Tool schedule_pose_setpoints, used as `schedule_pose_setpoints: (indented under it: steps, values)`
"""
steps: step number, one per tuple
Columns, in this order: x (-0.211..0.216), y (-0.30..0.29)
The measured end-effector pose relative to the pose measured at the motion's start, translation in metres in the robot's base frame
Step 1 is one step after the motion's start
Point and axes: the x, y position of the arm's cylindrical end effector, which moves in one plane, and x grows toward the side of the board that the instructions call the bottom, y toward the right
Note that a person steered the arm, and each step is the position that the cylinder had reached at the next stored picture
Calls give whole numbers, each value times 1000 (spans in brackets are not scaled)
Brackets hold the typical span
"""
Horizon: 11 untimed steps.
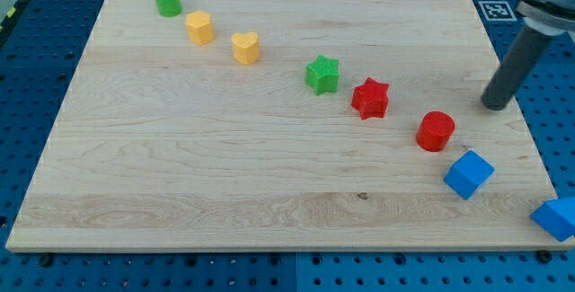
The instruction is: Move the red circle towards the bottom center of the board
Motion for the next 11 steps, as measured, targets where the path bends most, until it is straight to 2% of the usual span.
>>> schedule_pose_setpoints:
  steps: [1,2,3,4,5,7,10,11]
  values:
    - [3,-38]
    - [8,-47]
    - [14,7]
    - [42,26]
    - [48,7]
    - [48,-127]
    - [31,-165]
    - [71,-186]
